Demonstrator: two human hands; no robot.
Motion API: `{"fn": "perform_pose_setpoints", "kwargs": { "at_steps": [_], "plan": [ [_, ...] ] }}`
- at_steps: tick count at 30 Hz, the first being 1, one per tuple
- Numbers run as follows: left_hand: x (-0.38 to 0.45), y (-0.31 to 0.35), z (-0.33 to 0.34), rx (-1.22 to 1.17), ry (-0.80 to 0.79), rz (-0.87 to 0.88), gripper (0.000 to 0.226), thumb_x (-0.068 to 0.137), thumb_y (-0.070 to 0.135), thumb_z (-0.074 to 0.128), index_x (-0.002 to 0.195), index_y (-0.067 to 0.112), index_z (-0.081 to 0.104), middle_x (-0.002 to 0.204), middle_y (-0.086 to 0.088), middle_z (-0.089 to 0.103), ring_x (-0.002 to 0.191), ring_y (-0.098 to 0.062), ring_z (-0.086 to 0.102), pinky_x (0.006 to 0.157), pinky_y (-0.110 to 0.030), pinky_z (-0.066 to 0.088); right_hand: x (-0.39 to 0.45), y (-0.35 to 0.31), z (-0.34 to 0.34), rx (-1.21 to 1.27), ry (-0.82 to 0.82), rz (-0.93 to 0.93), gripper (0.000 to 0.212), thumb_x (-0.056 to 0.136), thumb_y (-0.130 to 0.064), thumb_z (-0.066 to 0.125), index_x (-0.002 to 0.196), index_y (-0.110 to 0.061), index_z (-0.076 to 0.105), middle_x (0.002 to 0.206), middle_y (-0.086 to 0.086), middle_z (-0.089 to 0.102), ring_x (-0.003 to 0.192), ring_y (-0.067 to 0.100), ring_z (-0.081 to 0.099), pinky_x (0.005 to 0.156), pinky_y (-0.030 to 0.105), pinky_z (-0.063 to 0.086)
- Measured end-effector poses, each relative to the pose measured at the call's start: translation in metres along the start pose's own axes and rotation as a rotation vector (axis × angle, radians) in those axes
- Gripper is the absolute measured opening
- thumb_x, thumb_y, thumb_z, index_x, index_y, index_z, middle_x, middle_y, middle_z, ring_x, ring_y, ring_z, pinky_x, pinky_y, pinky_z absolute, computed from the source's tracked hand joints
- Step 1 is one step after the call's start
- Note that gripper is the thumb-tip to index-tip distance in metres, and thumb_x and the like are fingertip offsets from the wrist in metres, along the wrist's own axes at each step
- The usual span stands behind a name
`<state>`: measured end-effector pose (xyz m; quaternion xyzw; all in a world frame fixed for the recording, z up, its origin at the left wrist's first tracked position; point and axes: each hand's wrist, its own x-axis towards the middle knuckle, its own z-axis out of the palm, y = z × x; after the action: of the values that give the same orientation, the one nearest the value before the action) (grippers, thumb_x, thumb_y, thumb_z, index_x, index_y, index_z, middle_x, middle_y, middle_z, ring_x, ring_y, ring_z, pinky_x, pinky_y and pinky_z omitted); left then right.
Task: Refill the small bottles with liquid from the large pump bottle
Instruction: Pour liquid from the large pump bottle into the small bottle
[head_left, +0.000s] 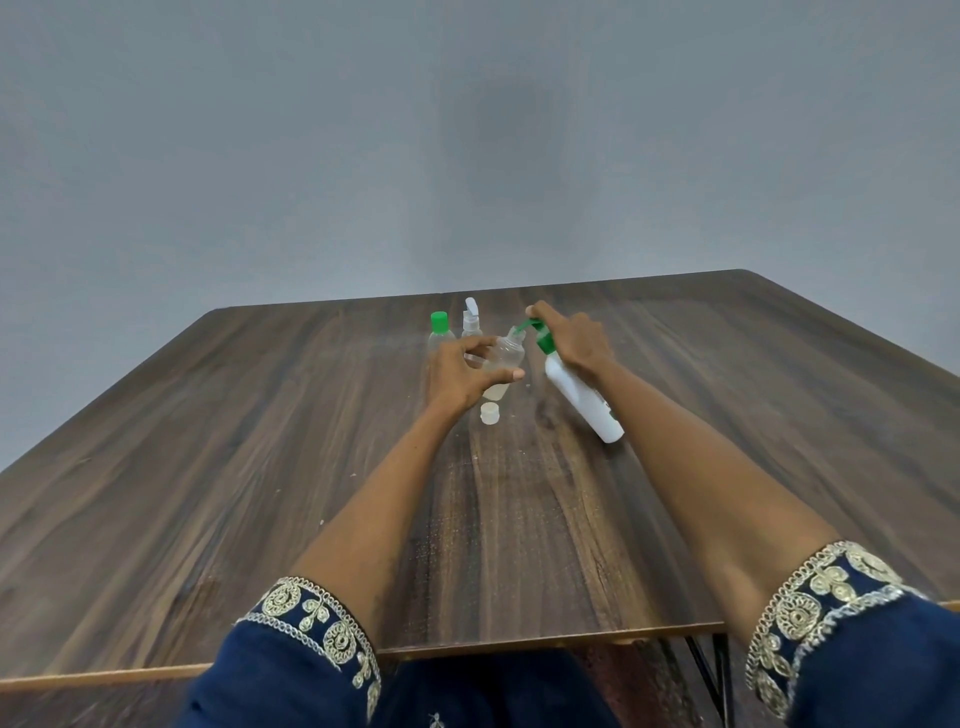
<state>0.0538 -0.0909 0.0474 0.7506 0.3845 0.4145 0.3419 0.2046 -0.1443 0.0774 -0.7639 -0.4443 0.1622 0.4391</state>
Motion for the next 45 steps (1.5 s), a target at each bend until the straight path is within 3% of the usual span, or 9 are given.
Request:
{"fn": "perform_pose_setpoints", "kwargs": {
  "at_steps": [6,12,17,23,27,33,37,41,45],
  "plan": [
    [-0.003,-0.006,0.0,-0.006,0.0,0.014,0.063,0.055,0.027,0.089,0.112,0.012,0.066,0.092,0.005,0.062,0.09,-0.014,0.059,0.086,-0.038,0.053,0.0,0.001,0.001,0.028,-0.034,0.009,0.078,0.051,-0.076,0.032,0.09,-0.023,0.073,0.096,0.006,0.07,0.091,0.027,0.059,0.091,0.043,0.045],
    [-0.003,-0.001,0.001,-0.052,0.011,0.023,0.059,0.056,0.028,0.089,0.109,0.014,0.068,0.092,0.003,0.064,0.089,-0.017,0.062,0.083,-0.038,0.054,-0.002,-0.001,-0.01,0.195,-0.164,-0.039,0.028,0.082,-0.057,0.047,0.068,-0.044,0.067,0.093,0.001,0.065,0.091,0.025,0.059,0.099,0.042,0.04],
    [-0.001,0.004,0.007,-0.085,0.011,0.043,0.056,0.057,0.027,0.088,0.107,0.014,0.069,0.092,0.001,0.066,0.091,-0.017,0.063,0.084,-0.035,0.054,0.005,0.005,-0.016,0.289,-0.197,-0.032,0.027,0.075,-0.061,0.054,0.07,-0.041,0.071,0.081,0.002,0.063,0.076,0.02,0.056,0.085,0.037,0.042],
    [-0.001,0.003,0.009,-0.088,0.022,0.039,0.056,0.056,0.03,0.088,0.106,0.015,0.069,0.092,0.003,0.066,0.091,-0.014,0.063,0.085,-0.034,0.054,0.005,0.007,-0.013,0.253,-0.169,0.005,0.053,0.054,-0.08,0.053,0.079,-0.037,0.073,0.098,0.005,0.069,0.091,0.023,0.06,0.102,0.044,0.041],
    [-0.002,0.005,0.008,-0.101,0.017,0.036,0.056,0.056,0.031,0.088,0.107,0.017,0.069,0.092,0.003,0.066,0.09,-0.015,0.064,0.084,-0.034,0.054,0.001,0.007,-0.011,0.323,-0.014,-0.015,0.077,0.051,-0.079,0.057,0.081,-0.009,0.074,0.077,0.003,0.068,0.073,0.018,0.058,0.079,0.036,0.045],
    [0.0,0.02,0.005,-0.123,-0.027,0.09,0.055,0.056,0.031,0.088,0.107,0.021,0.07,0.094,0.005,0.067,0.086,-0.015,0.065,0.079,-0.03,0.055,0.002,0.006,-0.018,0.612,-0.173,-0.109,0.037,0.087,-0.046,0.06,0.074,-0.012,0.065,0.072,0.007,0.063,0.061,0.016,0.055,0.063,0.026,0.045],
    [0.002,0.025,0.003,-0.105,-0.03,0.12,0.056,0.057,0.032,0.088,0.108,0.019,0.07,0.094,0.006,0.067,0.086,-0.013,0.064,0.078,-0.029,0.055,-0.001,0.007,-0.021,0.66,-0.215,-0.137,0.037,0.095,-0.041,0.052,0.071,-0.014,0.06,0.063,-0.001,0.061,0.055,0.011,0.054,0.06,0.022,0.044],
    [0.001,0.03,0.007,-0.106,-0.044,0.116,0.055,0.058,0.032,0.087,0.108,0.02,0.069,0.092,0.009,0.066,0.086,-0.011,0.063,0.078,-0.028,0.054,-0.005,0.012,-0.02,0.491,-0.078,-0.113,0.056,0.082,-0.072,0.048,0.07,-0.022,0.071,0.073,0.0,0.069,0.071,0.017,0.06,0.08,0.035,0.044],
    [0.002,0.035,0.012,-0.092,-0.06,0.121,0.052,0.056,0.034,0.088,0.104,0.026,0.069,0.09,0.012,0.067,0.086,-0.012,0.064,0.08,-0.032,0.055,-0.021,0.023,-0.015,0.379,0.228,-0.259,0.051,0.081,-0.073,0.045,0.093,-0.029,0.068,0.09,-0.007,0.066,0.09,0.012,0.061,0.076,0.025,0.042]
  ]
}}
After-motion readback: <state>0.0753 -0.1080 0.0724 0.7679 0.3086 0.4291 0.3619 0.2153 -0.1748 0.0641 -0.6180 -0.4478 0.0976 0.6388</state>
